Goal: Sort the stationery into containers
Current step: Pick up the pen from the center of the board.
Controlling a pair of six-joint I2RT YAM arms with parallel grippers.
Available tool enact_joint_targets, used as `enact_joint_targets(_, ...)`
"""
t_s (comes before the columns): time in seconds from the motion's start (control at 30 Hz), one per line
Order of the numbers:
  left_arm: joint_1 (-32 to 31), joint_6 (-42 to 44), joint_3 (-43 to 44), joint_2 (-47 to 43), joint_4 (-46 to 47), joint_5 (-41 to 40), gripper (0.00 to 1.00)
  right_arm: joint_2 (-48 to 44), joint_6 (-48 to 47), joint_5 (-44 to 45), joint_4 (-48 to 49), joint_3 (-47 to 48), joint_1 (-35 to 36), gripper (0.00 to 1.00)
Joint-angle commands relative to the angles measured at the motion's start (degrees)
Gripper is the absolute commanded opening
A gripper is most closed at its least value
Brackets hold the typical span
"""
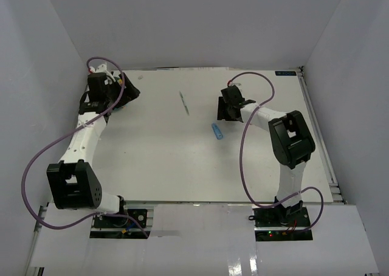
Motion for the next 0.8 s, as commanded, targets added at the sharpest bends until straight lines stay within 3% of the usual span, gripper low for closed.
enact_joint_targets(0.0,-4.8,-1.0,-2.6,-3.5,-1.5,5.9,0.98,2.6,2.2,3.2,-1.1,3.4,-1.0,0.71)
enact_joint_targets(0.27,-9.9,-1.6,-6.5,-6.4,-1.8,8.6,0.98,6.1,2.8,3.6,-1.0,3.5,-1.8,0.56)
enact_joint_targets(0.4,-12.7,-3.0,-7.7,-6.3,-0.7,10.1,0.98,5.9,2.9,3.9,-0.8,1.9,-2.1,0.31)
enact_joint_targets(0.6,-15.5,-7.8,-7.6,-4.0,1.9,13.3,0.98,1.4,0.4,2.2,3.4,-3.4,-2.1,0.08)
enact_joint_targets(0.77,-17.2,-12.4,-5.9,-1.8,5.2,16.2,0.98,-7.8,-4.8,-4.5,11.7,-10.2,-1.1,0.08)
